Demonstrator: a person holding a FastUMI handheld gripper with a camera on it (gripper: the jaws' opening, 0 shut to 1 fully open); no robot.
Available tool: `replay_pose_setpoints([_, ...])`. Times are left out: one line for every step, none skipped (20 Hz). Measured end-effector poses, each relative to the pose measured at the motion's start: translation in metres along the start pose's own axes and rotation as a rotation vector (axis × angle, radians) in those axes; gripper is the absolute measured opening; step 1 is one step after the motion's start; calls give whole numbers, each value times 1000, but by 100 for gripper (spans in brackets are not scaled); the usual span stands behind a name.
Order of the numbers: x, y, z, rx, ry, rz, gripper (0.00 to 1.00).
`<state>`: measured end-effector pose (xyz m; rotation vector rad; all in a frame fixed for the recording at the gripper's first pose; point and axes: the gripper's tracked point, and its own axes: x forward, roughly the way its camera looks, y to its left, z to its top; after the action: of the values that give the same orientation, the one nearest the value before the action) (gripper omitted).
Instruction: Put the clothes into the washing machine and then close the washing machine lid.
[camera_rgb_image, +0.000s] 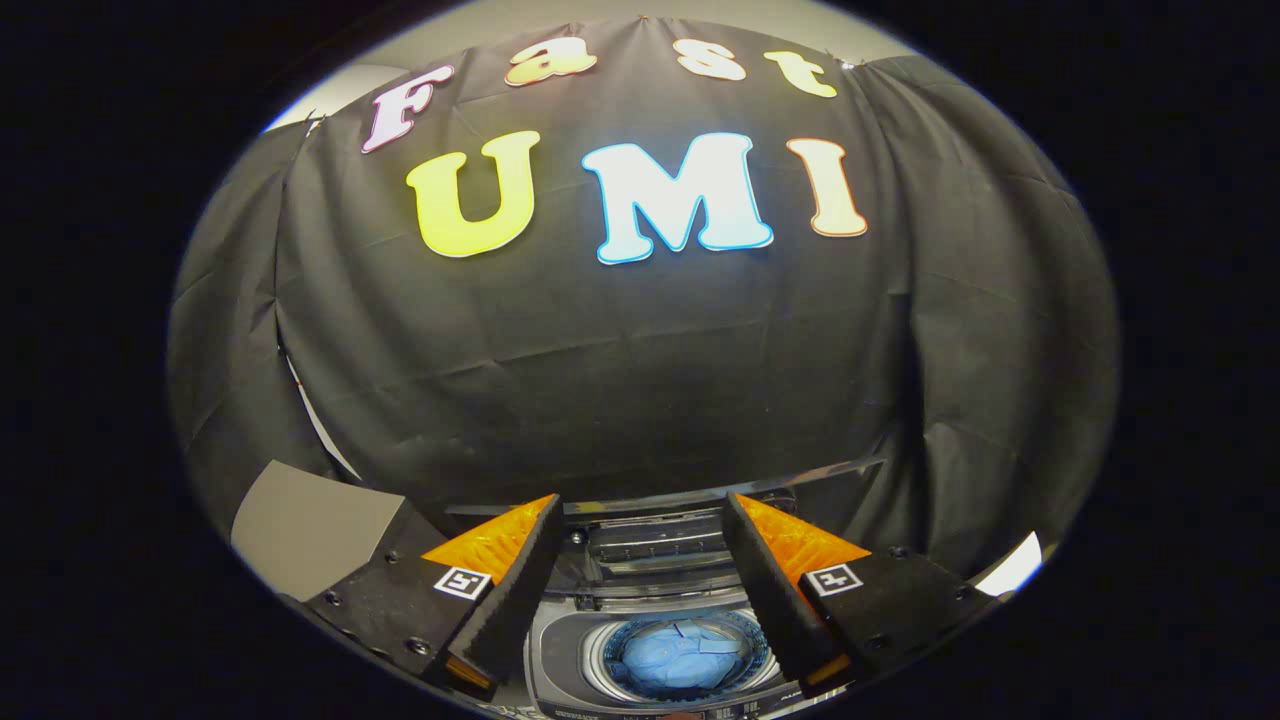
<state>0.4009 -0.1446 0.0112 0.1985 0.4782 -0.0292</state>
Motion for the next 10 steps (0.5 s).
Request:
replay_pose_setpoints([6,2,0,-5,3,-1,98])
replay_pose_setpoints([13,3,0,-16,8,-1,98])
replay_pose_setpoints([21,5,-1,-31,9,0,98])
replay_pose_setpoints([30,6,-4,-48,19,0,98])
replay_pose_setpoints([39,7,-5,-59,27,2,98])
replay_pose_setpoints([48,7,-6,-62,37,-1,98])
replay_pose_setpoints([54,6,-7,-57,47,-6,99])
replay_pose_setpoints([61,7,-5,-44,45,-10,99])
replay_pose_setpoints([68,7,-4,-29,45,-12,98])
replay_pose_setpoints([74,9,-3,-14,48,-10,98])
